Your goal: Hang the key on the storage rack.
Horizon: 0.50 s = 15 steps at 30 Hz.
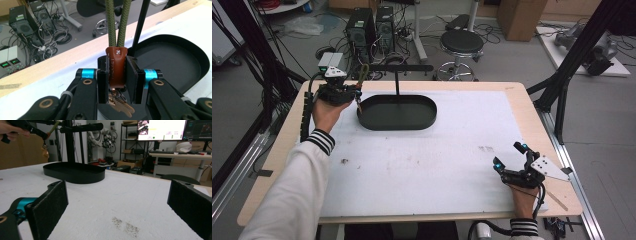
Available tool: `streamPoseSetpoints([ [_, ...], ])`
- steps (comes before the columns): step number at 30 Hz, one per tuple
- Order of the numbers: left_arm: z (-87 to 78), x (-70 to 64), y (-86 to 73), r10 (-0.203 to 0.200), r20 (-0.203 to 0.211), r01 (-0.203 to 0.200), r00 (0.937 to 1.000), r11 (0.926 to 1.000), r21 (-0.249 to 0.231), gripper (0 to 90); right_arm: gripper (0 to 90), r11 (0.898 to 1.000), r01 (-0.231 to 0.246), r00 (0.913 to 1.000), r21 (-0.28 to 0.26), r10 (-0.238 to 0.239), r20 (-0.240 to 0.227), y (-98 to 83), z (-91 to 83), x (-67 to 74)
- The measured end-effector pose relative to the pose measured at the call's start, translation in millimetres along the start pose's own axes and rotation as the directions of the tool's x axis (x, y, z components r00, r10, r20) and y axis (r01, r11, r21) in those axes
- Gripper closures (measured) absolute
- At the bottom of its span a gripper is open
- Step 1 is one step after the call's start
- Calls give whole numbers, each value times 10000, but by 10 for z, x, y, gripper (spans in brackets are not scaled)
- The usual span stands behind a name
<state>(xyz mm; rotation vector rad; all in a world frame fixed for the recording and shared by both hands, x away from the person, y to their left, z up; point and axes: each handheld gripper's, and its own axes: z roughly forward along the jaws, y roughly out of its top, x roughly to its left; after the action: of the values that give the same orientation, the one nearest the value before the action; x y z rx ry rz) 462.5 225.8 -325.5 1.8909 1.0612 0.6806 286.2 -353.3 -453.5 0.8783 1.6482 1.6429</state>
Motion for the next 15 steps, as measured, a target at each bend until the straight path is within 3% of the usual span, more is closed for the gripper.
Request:
streamPoseSetpoints([
  [15,143,14,-42,-35,-486,45,9988,9998,203,732,22,10000,-17,10000,10,17,1,1,0,-1],
])
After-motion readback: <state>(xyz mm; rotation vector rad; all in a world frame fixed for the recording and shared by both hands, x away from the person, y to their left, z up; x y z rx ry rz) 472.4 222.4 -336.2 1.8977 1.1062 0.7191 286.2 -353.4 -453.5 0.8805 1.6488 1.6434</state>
